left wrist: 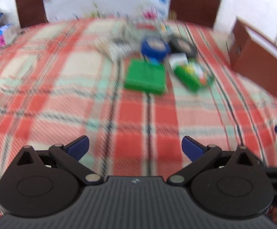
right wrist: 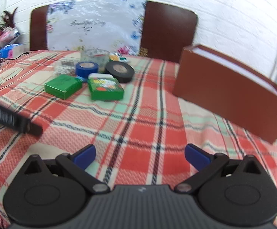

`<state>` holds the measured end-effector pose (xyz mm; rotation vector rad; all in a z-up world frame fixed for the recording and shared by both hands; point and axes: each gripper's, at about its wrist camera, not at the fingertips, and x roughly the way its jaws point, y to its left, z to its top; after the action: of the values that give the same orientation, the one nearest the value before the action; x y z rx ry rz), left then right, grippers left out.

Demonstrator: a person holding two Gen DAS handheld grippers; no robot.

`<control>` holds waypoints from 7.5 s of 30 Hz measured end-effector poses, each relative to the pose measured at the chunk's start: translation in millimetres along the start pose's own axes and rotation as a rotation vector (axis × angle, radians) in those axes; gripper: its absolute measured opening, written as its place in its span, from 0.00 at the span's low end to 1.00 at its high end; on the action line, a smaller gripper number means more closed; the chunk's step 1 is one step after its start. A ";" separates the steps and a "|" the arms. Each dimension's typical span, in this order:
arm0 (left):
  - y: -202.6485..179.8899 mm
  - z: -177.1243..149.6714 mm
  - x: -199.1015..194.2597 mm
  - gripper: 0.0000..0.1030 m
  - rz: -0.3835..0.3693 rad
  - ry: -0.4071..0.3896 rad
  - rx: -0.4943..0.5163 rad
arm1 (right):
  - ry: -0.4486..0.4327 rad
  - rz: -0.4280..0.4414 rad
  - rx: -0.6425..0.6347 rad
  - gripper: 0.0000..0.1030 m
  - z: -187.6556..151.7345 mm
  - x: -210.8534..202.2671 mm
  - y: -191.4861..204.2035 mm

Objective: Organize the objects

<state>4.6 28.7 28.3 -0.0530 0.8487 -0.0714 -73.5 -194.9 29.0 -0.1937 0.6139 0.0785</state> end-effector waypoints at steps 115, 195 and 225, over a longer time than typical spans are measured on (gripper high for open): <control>2.3 36.4 44.9 0.47 -0.341 0.028 0.012 | 0.053 0.168 -0.046 0.61 35.7 54.4 17.5; -85.4 56.6 68.2 0.62 -0.448 0.075 0.129 | 0.050 0.137 0.024 0.75 16.5 39.4 -38.4; -285.4 171.5 82.1 0.32 -0.469 -0.082 0.386 | -0.286 -0.181 0.096 0.73 96.2 64.0 -167.9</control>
<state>175.5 -259.4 101.6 0.1089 0.7145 -0.6669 54.9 -338.6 95.3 -0.1413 0.3121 -0.0964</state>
